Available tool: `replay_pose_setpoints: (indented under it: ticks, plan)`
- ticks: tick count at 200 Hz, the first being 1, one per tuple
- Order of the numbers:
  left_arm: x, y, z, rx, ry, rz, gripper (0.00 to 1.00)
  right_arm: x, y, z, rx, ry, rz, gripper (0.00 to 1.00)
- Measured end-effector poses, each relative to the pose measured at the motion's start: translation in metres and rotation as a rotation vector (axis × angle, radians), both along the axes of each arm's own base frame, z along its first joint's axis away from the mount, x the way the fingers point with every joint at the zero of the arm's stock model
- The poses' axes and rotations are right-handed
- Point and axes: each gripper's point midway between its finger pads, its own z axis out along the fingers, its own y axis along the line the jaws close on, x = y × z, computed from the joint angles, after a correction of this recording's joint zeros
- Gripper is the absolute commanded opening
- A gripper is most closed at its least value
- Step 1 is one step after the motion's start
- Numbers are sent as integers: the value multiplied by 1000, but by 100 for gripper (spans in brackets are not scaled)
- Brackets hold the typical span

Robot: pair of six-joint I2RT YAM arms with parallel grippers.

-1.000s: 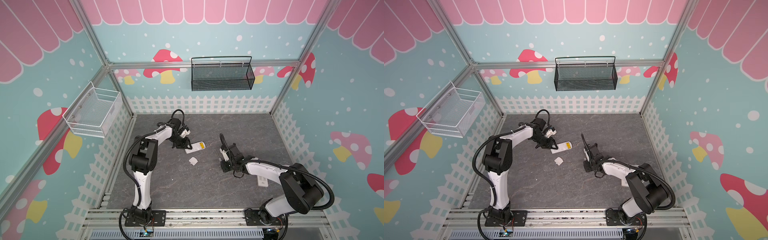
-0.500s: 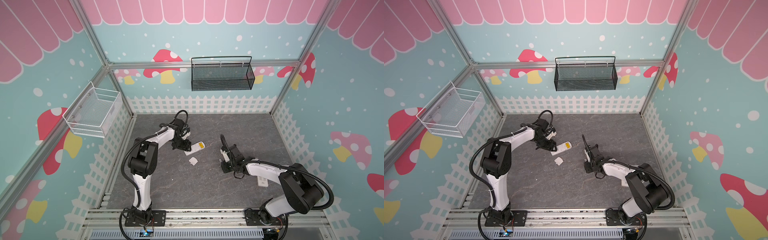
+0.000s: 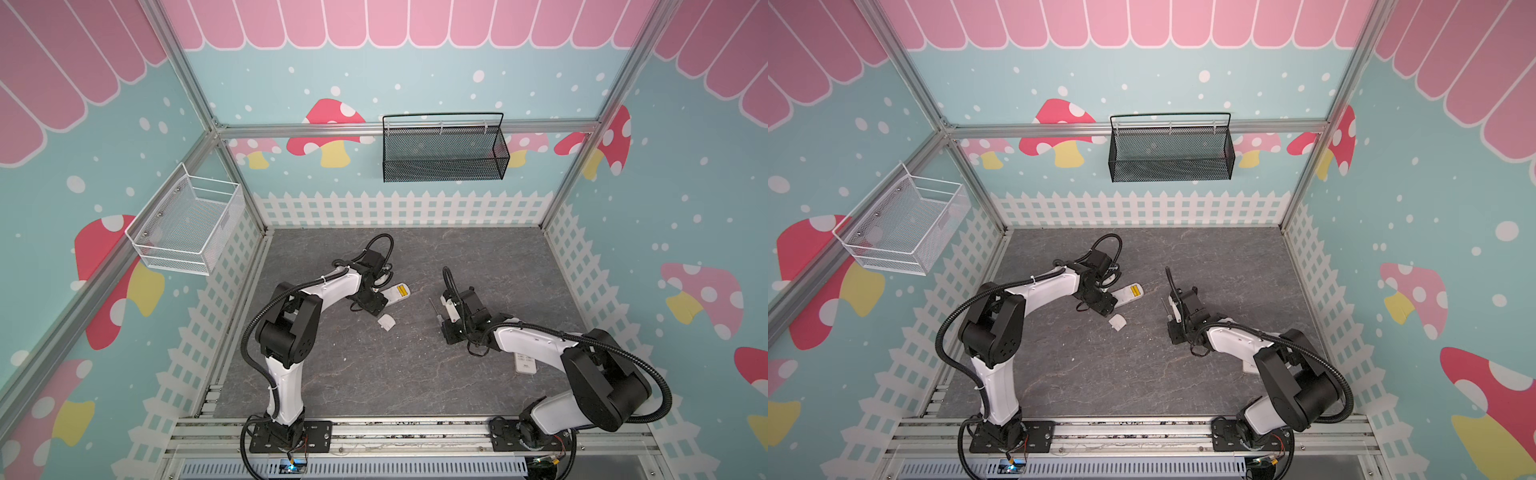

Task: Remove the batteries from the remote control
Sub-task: 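Lower the remote onto the table with the left gripper, batteries facing up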

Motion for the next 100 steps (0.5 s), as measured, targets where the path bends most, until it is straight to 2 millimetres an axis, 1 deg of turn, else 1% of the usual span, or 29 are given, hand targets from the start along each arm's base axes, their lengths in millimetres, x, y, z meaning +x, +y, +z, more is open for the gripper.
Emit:
replay_pose_setpoints:
  ticks: [53,79,100]
  plan:
    - [12,13,0,67,-50,16,89,-4,-2,8,20,-29,2,12]
    - [17,23,-1,82,-58,38,89,-6,-1,9,24,-32,12,12]
    - [18,26,-1,86,-61,46,89,-7,1,10,30,-34,29,12]
